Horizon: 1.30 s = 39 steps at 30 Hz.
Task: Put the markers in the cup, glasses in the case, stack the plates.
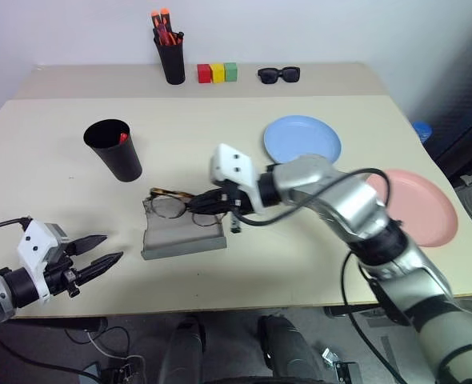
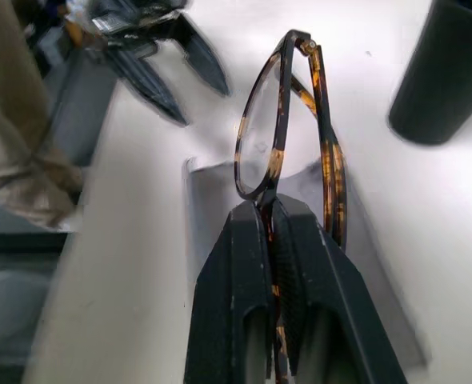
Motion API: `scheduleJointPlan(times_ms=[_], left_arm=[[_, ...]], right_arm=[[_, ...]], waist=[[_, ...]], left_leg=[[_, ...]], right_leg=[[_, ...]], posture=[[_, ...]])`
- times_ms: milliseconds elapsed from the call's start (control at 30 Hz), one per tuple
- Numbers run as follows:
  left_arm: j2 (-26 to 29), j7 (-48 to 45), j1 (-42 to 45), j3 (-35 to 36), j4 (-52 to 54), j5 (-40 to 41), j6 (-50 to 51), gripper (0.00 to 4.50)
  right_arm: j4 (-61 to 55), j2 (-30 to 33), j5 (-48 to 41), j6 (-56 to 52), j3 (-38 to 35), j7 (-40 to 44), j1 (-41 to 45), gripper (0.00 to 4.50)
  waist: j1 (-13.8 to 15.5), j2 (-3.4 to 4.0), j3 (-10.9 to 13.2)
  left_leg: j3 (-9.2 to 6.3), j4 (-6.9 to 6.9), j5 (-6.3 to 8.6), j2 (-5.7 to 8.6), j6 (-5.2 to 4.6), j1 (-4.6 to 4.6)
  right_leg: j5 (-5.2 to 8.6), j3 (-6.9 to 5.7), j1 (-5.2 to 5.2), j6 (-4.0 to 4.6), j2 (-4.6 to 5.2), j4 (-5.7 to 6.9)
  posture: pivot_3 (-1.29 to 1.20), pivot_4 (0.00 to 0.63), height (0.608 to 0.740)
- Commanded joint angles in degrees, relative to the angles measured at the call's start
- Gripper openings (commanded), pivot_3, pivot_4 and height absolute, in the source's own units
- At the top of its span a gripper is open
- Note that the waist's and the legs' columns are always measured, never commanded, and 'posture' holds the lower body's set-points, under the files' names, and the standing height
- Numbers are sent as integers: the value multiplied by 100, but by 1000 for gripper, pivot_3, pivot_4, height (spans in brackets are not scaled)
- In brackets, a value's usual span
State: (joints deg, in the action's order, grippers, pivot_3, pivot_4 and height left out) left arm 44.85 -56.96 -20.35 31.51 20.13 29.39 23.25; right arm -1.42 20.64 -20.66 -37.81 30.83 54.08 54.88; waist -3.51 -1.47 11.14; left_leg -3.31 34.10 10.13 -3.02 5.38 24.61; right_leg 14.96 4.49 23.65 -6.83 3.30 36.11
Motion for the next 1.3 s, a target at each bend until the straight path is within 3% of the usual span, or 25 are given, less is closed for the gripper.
scheduleJointPlan(times_ms=[33,167,367,600,767,867,967,1067,1100,1300], left_arm=[[-56,55,-120,142,264,71,-82,2665],[-119,99,-208,97,427,122,-57,2665],[-168,145,-274,25,517,98,-34,2665],[-107,235,-30,-125,451,133,87,2665],[-114,349,176,-15,458,351,321,2665],[-150,470,369,123,468,698,548,2665],[-142,704,733,232,408,1175,965,1782],[-71,1211,1589,-62,329,1530,1550,303],[-69,1354,1841,-221,304,1530,1684,25],[7,1903,3263,-1649,-242,683,2022,25]], right_arm=[[1020,-337,526,775,173,370,387,23],[1574,-596,752,1106,271,903,478,23],[1344,-544,769,879,276,1501,195,23],[1681,-667,1107,1052,303,1582,91,23],[1889,-841,1175,1281,-76,1313,184,1943],[1581,-780,1089,1316,-346,1286,184,1943],[1070,-642,947,1188,-580,1341,66,2006],[92,-292,711,1003,-862,1332,-415,2006],[-177,-187,650,953,-931,1324,-573,2006],[-1533,507,440,570,-1286,1065,-1534,2006]], waist=[[8,0,0],[1,1,1],[-45,1,1],[-47,1,1],[-49,2,1],[-40,2,1],[-35,1,1],[17,-2,-1],[51,-2,-1],[109,0,0]], left_leg=[[0,-2,0,0,0,3],[-1,-6,0,0,0,3],[-2,-7,0,-1,1,1],[-3,-8,0,-1,1,0],[-3,-9,0,-1,1,0],[-3,-10,-1,-1,1,1],[-4,-8,-1,-1,2,1],[-10,-7,-2,-1,2,0],[-13,-6,-2,0,2,-2],[-13,3,-3,3,3,-11]], right_leg=[[0,-2,0,-1,0,0],[0,-3,2,-2,-2,4],[0,-3,3,-3,-5,9],[1,-3,5,-3,-5,10],[1,-2,5,-3,-5,10],[1,-3,5,-4,-6,11],[1,-3,3,-5,-6,12],[3,-5,0,-10,-6,17],[4,-7,-4,-12,-7,19],[4,-4,-15,-13,-8,21]], posture=[[0,150,740],[0,150,740],[0,150,740],[0,150,740],[0,150,740],[0,150,740],[0,150,740],[0,150,740],[0,150,740],[0,150,740]])
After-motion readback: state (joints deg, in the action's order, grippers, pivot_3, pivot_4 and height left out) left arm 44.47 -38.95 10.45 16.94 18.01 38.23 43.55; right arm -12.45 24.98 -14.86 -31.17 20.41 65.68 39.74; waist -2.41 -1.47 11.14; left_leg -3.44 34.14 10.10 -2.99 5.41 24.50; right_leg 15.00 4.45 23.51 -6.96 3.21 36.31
